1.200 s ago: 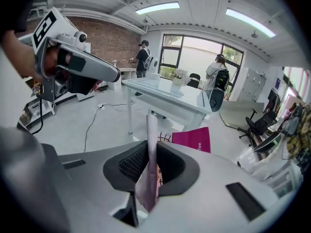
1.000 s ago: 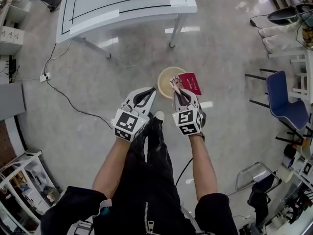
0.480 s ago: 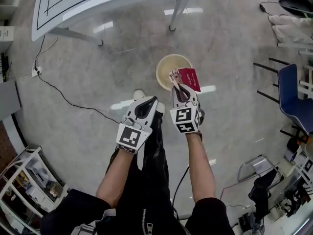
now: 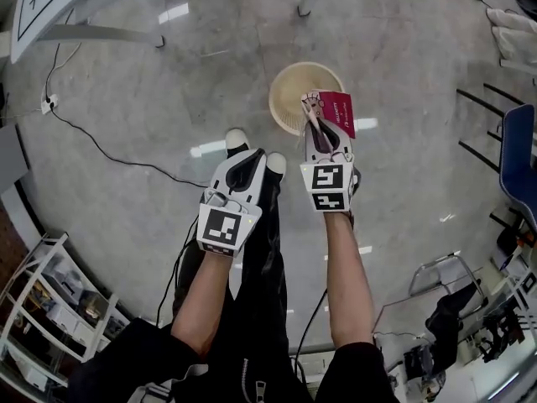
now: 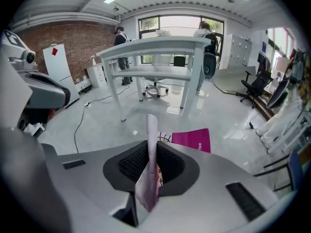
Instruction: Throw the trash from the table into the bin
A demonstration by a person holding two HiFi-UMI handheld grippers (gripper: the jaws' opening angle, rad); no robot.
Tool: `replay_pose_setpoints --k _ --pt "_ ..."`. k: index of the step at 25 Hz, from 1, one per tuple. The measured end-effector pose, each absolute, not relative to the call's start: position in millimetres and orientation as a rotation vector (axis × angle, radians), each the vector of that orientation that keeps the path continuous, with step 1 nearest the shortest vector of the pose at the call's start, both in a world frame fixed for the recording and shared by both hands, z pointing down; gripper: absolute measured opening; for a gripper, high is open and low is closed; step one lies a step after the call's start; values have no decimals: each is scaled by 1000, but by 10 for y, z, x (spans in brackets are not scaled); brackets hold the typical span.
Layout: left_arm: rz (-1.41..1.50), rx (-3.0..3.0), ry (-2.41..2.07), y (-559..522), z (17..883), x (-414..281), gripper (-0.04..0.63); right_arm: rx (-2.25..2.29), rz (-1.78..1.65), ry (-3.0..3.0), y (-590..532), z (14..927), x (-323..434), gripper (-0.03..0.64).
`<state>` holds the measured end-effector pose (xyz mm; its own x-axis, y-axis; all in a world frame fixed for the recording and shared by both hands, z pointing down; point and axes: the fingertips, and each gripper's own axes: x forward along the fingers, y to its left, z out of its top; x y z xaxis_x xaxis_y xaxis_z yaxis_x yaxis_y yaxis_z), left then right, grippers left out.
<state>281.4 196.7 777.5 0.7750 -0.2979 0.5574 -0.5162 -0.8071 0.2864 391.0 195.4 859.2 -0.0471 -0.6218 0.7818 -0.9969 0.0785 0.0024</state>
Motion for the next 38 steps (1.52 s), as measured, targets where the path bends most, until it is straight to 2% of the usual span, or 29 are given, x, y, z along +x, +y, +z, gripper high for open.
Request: replay_pose_setpoints --k 9,22,28,30,38 --pt "777 2535 -503 2176 8280 2934 6 1634 933 -1678 2005 9371 4018 54" --pt "762 2464 -488 2212 8448 2870 6 1681 967 -1636 1947 9693 4047 55" --pt "766 2497 -450 2221 8436 2856 6 1702 954 -1581 1994 9780 4101 91" --pt "767 2492 -455 2208 8430 2837 6 1711 952 -1577 1994 9793 4102 136" --pt "774 2521 -432 2263 8371 2861 6 1713 984 -1574 2043 9796 4076 144"
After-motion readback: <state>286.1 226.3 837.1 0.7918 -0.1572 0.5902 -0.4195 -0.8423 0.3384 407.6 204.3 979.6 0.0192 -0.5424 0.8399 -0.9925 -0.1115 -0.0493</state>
